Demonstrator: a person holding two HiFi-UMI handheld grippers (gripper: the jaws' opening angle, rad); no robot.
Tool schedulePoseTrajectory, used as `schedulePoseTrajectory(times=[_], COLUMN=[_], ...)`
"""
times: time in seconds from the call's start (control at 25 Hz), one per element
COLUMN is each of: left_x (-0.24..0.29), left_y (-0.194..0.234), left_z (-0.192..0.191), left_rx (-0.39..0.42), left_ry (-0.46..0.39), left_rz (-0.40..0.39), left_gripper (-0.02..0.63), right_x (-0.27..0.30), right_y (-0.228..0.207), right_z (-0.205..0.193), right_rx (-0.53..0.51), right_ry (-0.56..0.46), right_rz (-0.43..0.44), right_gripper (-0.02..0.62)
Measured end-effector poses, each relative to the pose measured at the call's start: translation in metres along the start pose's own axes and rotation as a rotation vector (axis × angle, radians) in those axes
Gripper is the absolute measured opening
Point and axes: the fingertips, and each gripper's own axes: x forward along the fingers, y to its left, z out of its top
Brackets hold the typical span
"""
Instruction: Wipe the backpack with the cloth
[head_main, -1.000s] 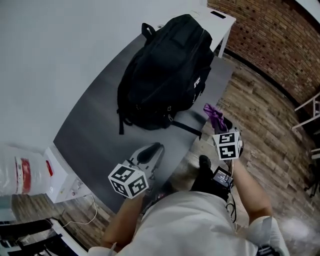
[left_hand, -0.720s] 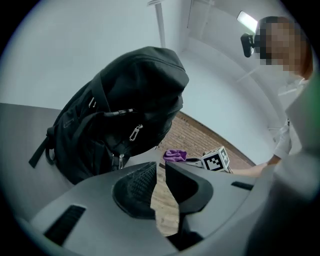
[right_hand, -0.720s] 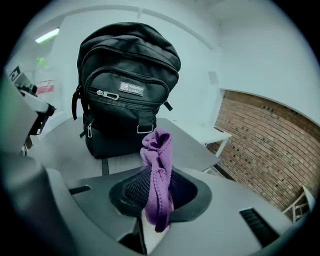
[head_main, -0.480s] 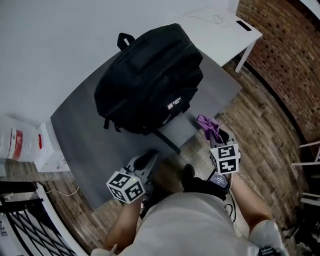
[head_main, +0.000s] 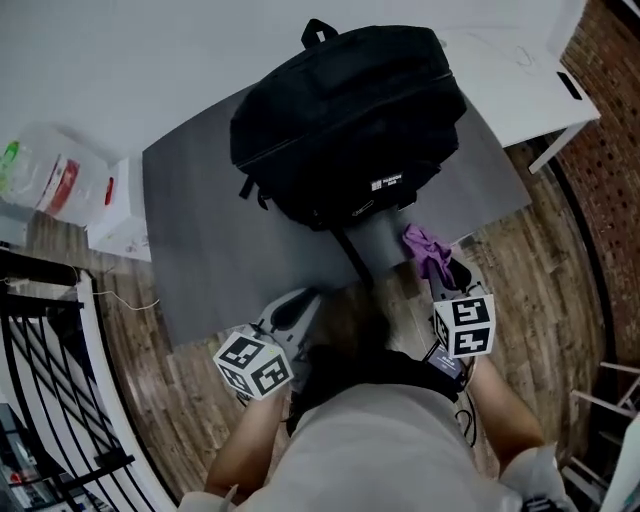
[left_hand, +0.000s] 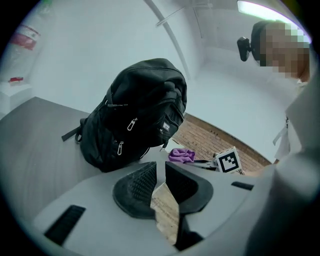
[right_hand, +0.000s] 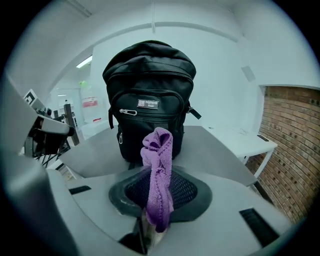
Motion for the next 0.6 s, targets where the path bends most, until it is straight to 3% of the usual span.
schedulePoseTrajectory(times=[0.24,0.6], left_x=[-0.025,-0.059], left_y=[-0.021,-0.093], left_z=[-0.01,-0.048], left_rx=[0.005,0.041], left_ry=[-0.054,-0.086], left_rz=[0.037,0.029], left_gripper=[0.057,0.057], right_x=[-0.022,-0.09], right_y=[0.02,0.044], right_z=[0.001,-0.015], right_rx=[-0.016,-0.032], right_ry=[-0.027,-0.073], right_rz=[0.065,0.135], right_gripper=[0.078,0.078])
